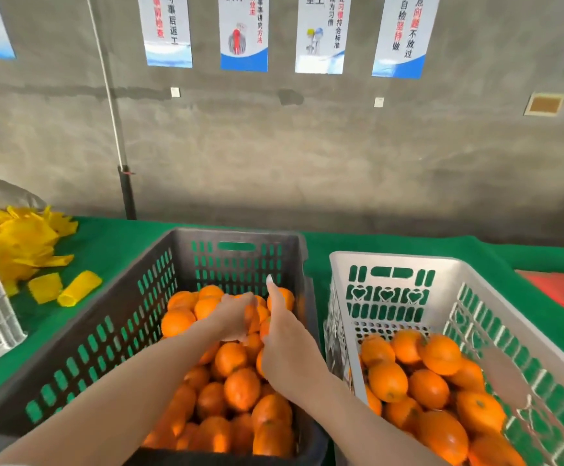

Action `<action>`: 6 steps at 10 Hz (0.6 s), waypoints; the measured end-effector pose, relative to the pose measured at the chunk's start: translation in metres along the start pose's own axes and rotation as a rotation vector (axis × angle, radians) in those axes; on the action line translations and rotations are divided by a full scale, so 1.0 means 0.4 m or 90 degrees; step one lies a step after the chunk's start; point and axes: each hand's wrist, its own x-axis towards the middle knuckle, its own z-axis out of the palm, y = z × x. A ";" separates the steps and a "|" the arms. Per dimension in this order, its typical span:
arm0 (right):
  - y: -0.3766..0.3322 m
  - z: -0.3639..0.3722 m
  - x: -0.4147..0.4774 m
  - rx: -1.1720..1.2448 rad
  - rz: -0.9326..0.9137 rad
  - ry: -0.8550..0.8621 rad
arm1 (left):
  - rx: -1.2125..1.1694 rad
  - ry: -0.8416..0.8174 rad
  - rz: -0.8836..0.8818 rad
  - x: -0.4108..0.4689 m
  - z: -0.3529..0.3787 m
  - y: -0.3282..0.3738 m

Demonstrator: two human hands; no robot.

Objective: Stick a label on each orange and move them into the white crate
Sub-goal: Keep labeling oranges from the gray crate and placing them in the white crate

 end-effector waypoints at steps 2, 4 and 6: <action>0.011 0.001 0.005 0.137 0.000 0.076 | -0.136 0.061 0.046 -0.076 -0.080 -0.033; -0.033 -0.046 -0.046 0.233 -0.051 0.052 | -0.135 0.268 0.242 -0.263 -0.075 0.003; -0.091 -0.102 -0.154 0.369 -0.124 0.088 | -0.314 0.261 0.385 -0.411 -0.057 0.093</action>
